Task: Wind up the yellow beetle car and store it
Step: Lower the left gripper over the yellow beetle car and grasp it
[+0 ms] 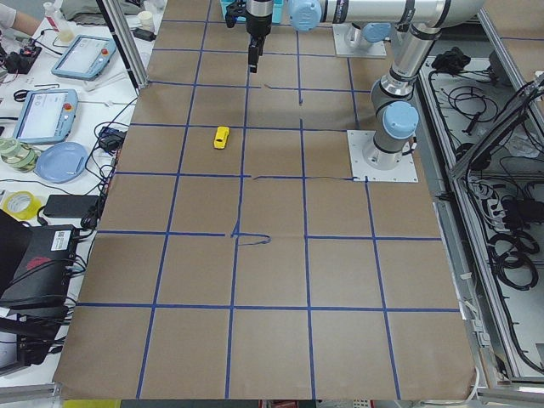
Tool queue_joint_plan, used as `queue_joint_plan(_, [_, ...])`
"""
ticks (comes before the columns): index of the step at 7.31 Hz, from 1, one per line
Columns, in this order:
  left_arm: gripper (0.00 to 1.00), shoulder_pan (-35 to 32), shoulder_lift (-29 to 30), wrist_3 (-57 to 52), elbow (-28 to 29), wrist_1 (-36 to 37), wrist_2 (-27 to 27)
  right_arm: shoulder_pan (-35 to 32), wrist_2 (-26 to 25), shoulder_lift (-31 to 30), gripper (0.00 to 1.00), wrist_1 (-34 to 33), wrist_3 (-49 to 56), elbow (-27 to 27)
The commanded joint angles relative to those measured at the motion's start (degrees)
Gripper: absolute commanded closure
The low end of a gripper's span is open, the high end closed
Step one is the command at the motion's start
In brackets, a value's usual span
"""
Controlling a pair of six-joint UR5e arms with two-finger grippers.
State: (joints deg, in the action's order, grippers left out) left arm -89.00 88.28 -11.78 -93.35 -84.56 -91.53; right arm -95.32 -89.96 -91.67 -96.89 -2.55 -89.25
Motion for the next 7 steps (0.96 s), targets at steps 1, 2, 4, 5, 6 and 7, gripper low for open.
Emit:
queue_joint_plan(1, [0.00, 0.1, 2.3, -8.7, -0.6, 1.5, -0.1, 0.0, 0.0, 0.0, 0.00, 0.0, 0.0, 0.0])
queue_joint_plan(2, [0.00, 0.1, 3.7, -13.3, -1.5, 2.2, -0.1, 0.0, 0.0, 0.2, 0.00, 0.0, 0.0, 0.0])
queue_joint_plan(4, [0.00, 0.1, 7.9, -23.8, -6.4, 12.8, 0.0, 0.0, 0.0, 0.1, 0.00, 0.0, 0.0, 0.0])
queue_joint_plan(5, [0.00, 0.1, 10.3, -29.9, -8.1, 18.5, -0.1, 0.0, 0.1, 0.1, 0.00, 0.0, 0.0, 0.0])
queue_joint_plan(6, [0.00, 0.1, 12.3, -36.1, -8.3, 19.7, -0.1, 0.0, 0.0, 0.1, 0.00, 0.0, 0.1, 0.0])
queue_joint_plan(7, [0.00, 0.3, 14.6, -44.8, -7.9, 20.1, -0.4, 0.0, 0.0, 0.1, 0.00, 0.0, 0.1, 0.0])
